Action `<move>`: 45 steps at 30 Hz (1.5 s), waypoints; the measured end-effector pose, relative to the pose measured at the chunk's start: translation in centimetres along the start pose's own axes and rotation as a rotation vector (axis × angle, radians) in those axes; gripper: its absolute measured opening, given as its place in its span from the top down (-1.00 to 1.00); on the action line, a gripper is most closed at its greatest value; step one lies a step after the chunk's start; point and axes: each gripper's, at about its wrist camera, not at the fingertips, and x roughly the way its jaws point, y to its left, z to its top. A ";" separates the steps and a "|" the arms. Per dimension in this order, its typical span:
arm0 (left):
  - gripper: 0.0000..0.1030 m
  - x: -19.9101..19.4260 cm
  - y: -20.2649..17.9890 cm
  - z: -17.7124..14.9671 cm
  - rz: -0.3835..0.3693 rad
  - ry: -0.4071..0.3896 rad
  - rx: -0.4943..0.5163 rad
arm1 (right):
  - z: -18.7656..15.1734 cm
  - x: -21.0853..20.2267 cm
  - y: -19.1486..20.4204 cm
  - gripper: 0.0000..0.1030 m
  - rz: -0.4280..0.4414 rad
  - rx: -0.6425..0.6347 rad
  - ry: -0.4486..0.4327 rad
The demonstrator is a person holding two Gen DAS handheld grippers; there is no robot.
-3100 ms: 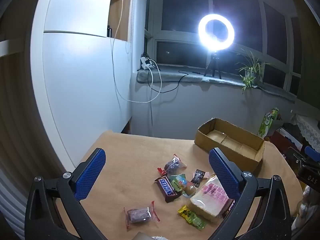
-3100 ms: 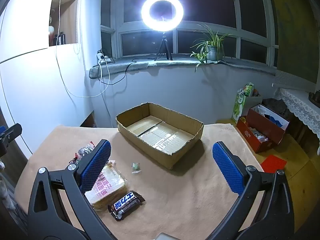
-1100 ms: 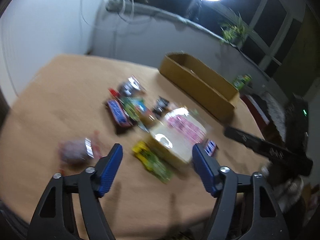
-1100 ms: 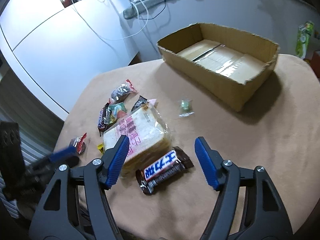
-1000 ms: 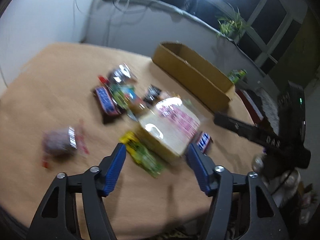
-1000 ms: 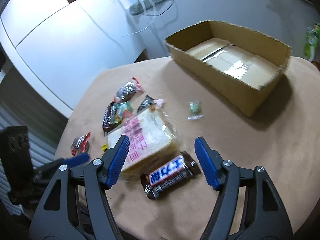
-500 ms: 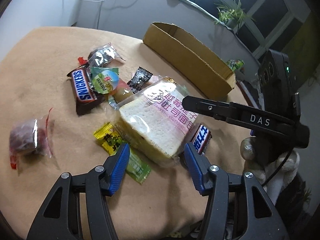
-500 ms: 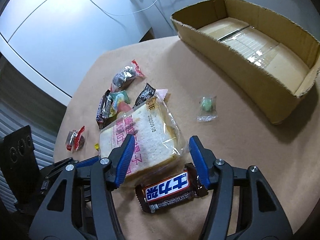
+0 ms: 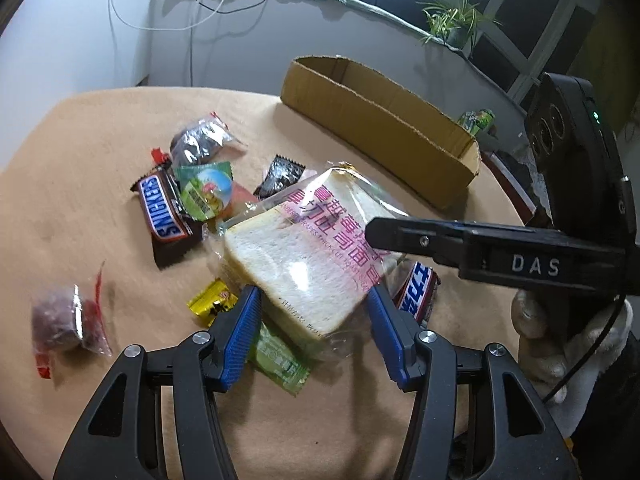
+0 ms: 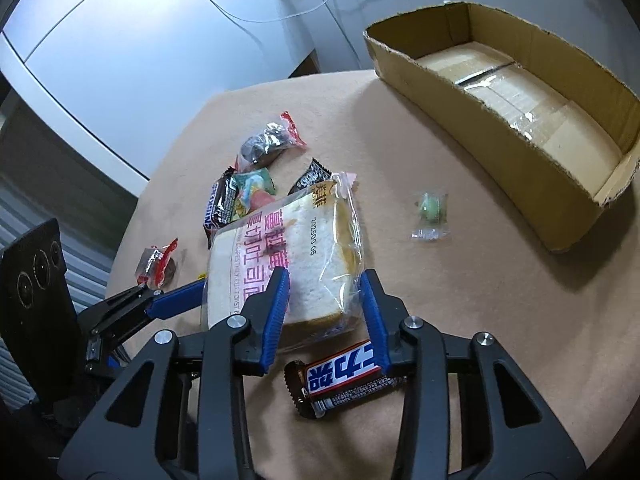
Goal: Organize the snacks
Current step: 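Lower the right gripper onto the bread bag and close on it, then carry the bread bag with the right gripper into the cardboard box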
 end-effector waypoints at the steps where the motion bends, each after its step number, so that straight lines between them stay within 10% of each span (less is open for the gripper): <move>1: -0.06 0.1 0.1 0.0 -0.003 0.004 0.000 | 0.0 0.1 -0.1 0.25 0.000 0.003 0.003; 21: -0.05 -2.5 -2.9 5.3 -0.011 -0.136 0.084 | 2.8 -6.4 0.3 0.30 -0.005 -0.013 -0.175; 45: -0.06 5.0 -11.8 14.4 -0.036 -0.147 0.254 | 8.7 -10.2 -12.0 0.30 -0.075 0.109 -0.288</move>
